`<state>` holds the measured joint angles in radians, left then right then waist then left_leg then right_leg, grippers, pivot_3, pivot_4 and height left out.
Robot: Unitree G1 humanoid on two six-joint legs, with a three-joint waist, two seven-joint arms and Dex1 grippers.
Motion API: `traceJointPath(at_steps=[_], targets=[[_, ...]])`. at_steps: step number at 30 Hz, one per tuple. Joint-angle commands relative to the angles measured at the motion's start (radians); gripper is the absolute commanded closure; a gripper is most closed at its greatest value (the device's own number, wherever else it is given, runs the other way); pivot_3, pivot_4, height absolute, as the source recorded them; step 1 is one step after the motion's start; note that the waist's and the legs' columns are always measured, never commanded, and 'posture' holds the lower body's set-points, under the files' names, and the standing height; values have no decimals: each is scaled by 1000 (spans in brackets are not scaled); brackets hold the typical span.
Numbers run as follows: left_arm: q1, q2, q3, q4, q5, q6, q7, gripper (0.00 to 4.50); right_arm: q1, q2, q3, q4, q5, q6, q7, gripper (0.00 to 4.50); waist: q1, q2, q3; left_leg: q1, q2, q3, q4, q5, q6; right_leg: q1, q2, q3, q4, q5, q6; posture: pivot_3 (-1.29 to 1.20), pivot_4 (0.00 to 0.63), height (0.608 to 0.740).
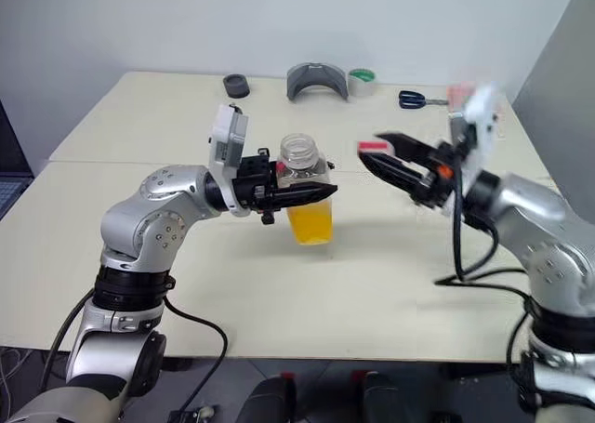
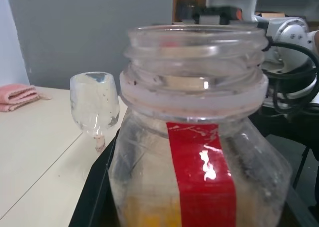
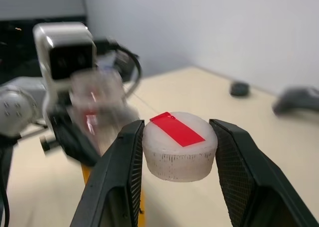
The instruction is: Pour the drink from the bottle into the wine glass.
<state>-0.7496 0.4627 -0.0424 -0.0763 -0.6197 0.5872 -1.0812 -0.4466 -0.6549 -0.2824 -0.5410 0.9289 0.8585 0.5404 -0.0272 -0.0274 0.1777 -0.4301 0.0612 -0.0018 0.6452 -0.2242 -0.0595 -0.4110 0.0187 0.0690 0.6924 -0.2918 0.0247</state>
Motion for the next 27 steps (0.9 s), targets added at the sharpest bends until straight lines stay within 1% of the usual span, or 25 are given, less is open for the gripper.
traceJointPath(at_steps=[1, 4, 6, 8, 10, 12, 13, 18, 23, 25, 27], targets=[[-12, -2, 15, -42, -19, -11, -1, 2675, 170, 32, -33, -149, -41, -30, -105, 2693, -3, 0, 0, 0, 0, 0, 0, 0, 0, 0, 0, 0, 0, 0, 0, 0, 150, 740], [-19, -12, 9, -35, -15, -15, 2, 2675, 351, 114, 63, -156, -223, -108, -221, 2693, -6, 0, 0, 1, 1, 0, 0, 0, 0, 1, 1, 1, 1, 0, 1, 0, 150, 740], [-25, -20, 6, -29, -13, -18, 2, 2675, 426, 176, 126, -109, -321, -174, -261, 2693, -7, 0, 0, 2, 1, 1, 0, 0, 0, 0, 1, 2, 2, -1, 3, 0, 150, 740], [-30, -26, 4, -23, -9, -23, 0, 2675, 462, 237, 202, 6, -450, -270, -304, 2693, -7, 0, 0, 4, 1, 2, 1, 0, 0, 1, 2, 3, 3, -3, 5, 0, 150, 740], [-36, -29, 4, -22, -8, -22, 1, 2675, 456, 283, 249, 115, -548, -351, -333, 2693, -7, 0, 0, 5, 0, 2, 1, 0, 0, 1, 2, 3, 3, -3, 5, 0, 150, 740], [-39, -28, 7, -23, -8, -21, 1, 2675, 447, 299, 257, 170, -599, -398, -338, 2032, -7, 0, 0, 5, 0, 2, 0, 0, 0, 1, 2, 3, 4, -3, 5, 0, 150, 740], [-39, -26, 7, -24, -9, -21, 1, 2675, 446, 299, 257, 181, -614, -411, -334, 1808, -6, 0, 0, 5, 0, 2, 0, 0, 0, 1, 2, 3, 4, -3, 5, 0, 150, 740], [-32, -19, 10, -36, -10, -17, 6, 2675, 449, 291, 235, 192, -655, -451, -310, 73, -6, 0, 0, 5, 1, 2, 0, 0, 0, 1, 2, 3, 3, -3, 5, 0, 150, 740], [-30, -16, 16, -38, -10, -17, 15, 2675, 463, 286, 198, 102, -595, -415, -276, 32, -5, 0, 0, 5, 1, 2, 0, 0, 0, 1, 2, 3, 4, -3, 5, 0, 150, 740], [-32, -7, 24, -25, 2, -27, 23, 2675, 474, 254, 155, -4, -499, -381, -211, 32, -5, 0, 0, 5, 0, 2, 0, 0, 0, 1, 2, 3, 4, -3, 5, 0, 150, 740], [-50, -8, 43, 23, 40, -65, 69, 2675, 470, 164, 124, -96, -418, -384, -80, 32, -5, 0, 0, 5, 1, 1, 0, 0, 0, 2, 2, 3, 3, -3, 5, 0, 150, 740]])
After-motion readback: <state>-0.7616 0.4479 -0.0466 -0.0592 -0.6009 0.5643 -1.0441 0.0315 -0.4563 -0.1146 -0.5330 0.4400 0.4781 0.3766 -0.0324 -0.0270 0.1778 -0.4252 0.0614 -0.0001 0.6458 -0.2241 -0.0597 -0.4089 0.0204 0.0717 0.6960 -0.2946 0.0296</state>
